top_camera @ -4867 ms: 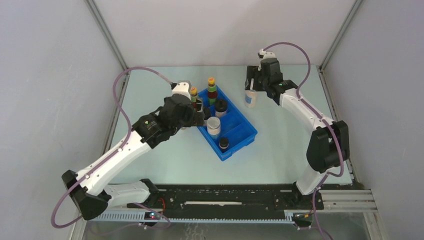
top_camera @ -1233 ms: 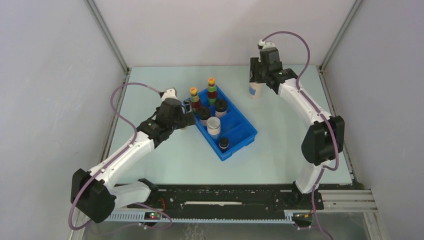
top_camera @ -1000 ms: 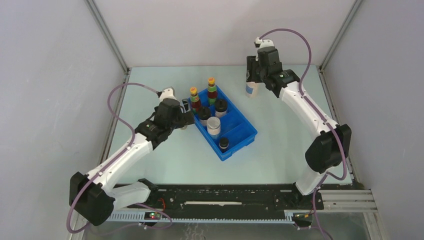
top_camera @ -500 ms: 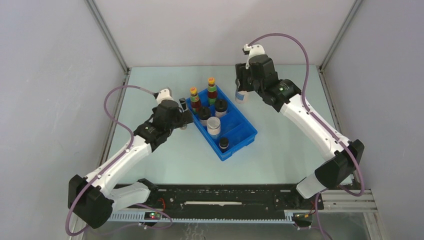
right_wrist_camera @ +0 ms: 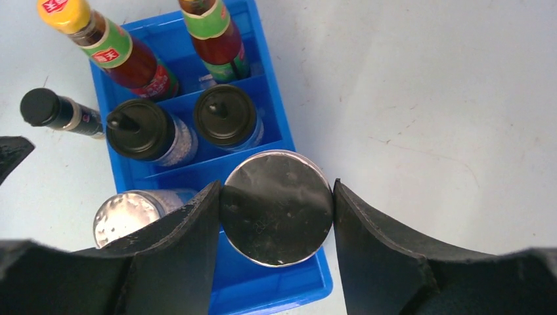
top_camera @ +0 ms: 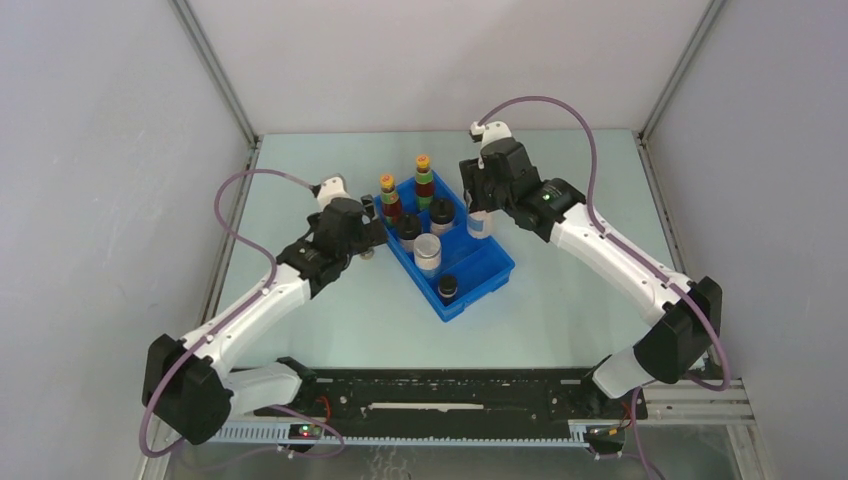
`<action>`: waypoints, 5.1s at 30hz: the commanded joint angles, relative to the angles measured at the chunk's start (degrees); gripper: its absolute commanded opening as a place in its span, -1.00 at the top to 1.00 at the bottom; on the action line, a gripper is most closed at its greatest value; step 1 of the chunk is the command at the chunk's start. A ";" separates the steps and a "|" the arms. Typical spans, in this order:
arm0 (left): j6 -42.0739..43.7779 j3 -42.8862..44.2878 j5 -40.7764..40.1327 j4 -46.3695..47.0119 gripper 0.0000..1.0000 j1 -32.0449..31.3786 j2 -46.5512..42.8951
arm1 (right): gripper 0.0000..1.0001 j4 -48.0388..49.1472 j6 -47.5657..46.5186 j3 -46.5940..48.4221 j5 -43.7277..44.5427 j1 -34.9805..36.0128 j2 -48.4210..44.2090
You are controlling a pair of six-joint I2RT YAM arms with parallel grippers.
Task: Organize the condiment bottles
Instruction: Place the bottle in the storage box, then pick up the bottle from the center of the board.
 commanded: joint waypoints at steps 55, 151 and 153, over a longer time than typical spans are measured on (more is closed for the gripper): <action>2.76 -1.93 -7.09 8.05 -0.84 0.40 9.98 | 1.00 15.64 1.57 -10.67 -5.64 1.84 4.94; 7.76 2.33 -13.13 16.16 0.78 2.16 20.01 | -0.56 15.02 0.46 -10.85 -3.49 1.14 0.60; 7.60 1.77 -13.30 16.44 0.99 2.16 19.55 | -0.56 15.03 0.40 -10.84 -3.38 1.14 0.41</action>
